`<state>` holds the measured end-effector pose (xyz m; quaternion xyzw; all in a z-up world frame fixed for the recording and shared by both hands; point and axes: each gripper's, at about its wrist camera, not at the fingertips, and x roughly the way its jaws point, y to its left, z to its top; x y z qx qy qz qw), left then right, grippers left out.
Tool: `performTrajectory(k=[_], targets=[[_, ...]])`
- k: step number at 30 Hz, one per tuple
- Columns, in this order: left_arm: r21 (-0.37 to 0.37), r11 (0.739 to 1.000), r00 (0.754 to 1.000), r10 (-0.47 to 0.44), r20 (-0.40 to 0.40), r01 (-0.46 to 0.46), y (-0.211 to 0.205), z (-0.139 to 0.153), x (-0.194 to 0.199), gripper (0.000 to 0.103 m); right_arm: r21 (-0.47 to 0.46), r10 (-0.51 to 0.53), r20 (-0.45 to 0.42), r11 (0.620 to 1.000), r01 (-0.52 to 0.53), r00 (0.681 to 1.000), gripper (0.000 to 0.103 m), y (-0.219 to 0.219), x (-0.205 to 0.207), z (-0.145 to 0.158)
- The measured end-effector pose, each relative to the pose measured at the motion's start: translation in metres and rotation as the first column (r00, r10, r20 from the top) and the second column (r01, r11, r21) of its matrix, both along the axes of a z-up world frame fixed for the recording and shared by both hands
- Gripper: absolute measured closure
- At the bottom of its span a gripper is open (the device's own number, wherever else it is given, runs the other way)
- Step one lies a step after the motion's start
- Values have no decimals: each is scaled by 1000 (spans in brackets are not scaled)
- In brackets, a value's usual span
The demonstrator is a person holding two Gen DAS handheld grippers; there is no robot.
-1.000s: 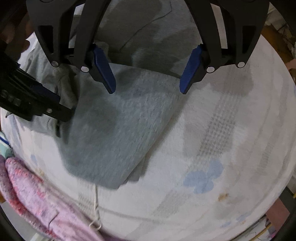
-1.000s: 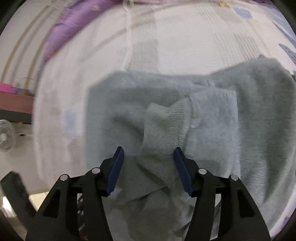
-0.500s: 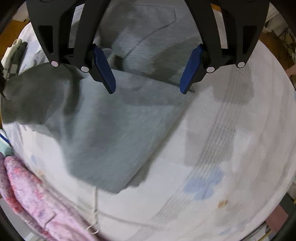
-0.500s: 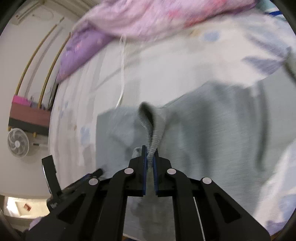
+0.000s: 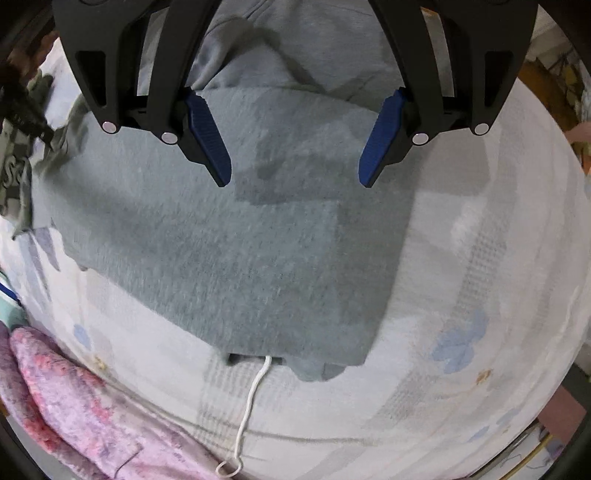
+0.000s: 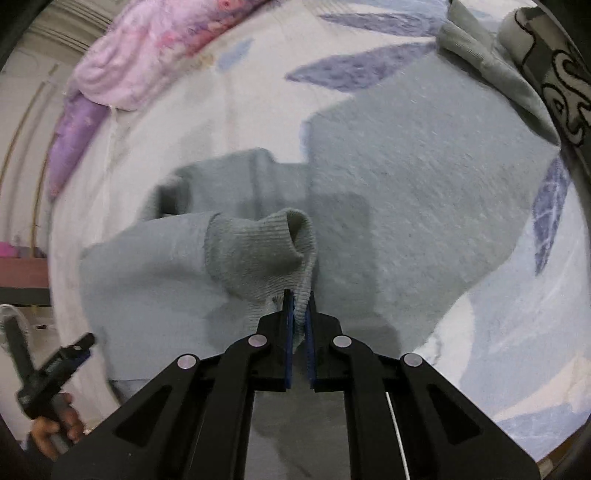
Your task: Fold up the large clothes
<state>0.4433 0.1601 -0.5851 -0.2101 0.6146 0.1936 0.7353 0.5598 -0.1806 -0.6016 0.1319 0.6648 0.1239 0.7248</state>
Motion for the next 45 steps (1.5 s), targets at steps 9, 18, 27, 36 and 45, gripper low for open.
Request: performTrajectory(k=[9, 18, 27, 36, 45], targets=[[1, 999, 999, -48, -13, 48, -42, 5, 19, 30, 126, -98, -122, 986, 113, 988, 93, -27, 12, -17], [-57, 986, 987, -159, 10, 160, -102, 3, 45, 30, 123, -375, -37, 918, 377, 926, 55, -149, 21, 14], [-95, 966, 971, -240, 2, 239, -132, -3, 62, 30, 121, -591, -35, 798, 591, 806, 51, -216, 50, -27], [-106, 979, 985, -175, 5, 174, -98, 2, 63, 30, 356, -620, 83, 750, 558, 780, 98, -198, 60, 1], [-168, 986, 998, 4, 58, 6, -29, 18, 47, 30, 545, -280, 355, 837, 46, 892, 98, -41, 20, 144]])
